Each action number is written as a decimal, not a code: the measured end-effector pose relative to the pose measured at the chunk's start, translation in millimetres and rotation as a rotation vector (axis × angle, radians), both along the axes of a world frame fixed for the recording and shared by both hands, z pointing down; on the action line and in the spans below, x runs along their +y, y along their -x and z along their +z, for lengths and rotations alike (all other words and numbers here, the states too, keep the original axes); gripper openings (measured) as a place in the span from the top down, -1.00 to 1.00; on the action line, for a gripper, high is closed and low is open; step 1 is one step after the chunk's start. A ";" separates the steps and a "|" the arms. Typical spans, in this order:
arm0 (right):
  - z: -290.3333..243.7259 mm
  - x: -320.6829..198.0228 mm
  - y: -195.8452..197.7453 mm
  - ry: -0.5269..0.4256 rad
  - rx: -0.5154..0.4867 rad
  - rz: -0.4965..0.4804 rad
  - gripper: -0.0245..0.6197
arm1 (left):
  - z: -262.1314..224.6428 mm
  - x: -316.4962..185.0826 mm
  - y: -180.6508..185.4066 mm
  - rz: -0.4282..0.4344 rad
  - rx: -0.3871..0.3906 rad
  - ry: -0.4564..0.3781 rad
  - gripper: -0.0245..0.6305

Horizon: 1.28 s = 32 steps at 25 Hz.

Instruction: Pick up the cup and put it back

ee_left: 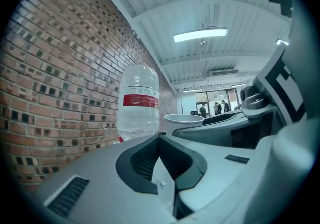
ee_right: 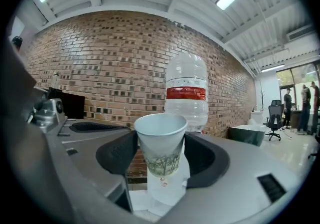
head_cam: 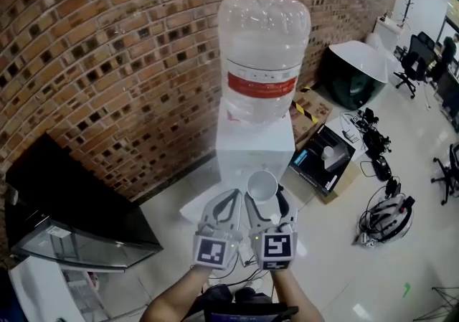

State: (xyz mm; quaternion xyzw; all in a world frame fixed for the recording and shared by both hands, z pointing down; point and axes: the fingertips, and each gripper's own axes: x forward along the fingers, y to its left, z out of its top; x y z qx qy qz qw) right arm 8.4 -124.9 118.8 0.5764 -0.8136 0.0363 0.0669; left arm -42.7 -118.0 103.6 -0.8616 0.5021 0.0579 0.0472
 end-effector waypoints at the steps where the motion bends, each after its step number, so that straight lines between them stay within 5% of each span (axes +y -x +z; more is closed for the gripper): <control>1: -3.2 1.6 2.1 -0.007 0.006 0.000 -0.01 | -2.2 2.0 1.7 0.000 -0.005 -0.004 0.93; 9: -1.0 14.0 11.4 -0.014 0.076 0.004 -0.01 | -12.9 12.2 16.0 0.013 0.037 -0.009 0.94; 22: 8.9 13.6 -1.0 -0.004 0.003 0.031 -0.01 | 0.9 11.0 -3.3 0.039 0.039 -0.008 0.93; 32: 75.4 -23.4 -28.9 0.050 -0.004 0.026 -0.01 | 54.8 -27.3 -26.8 0.031 0.003 0.023 0.93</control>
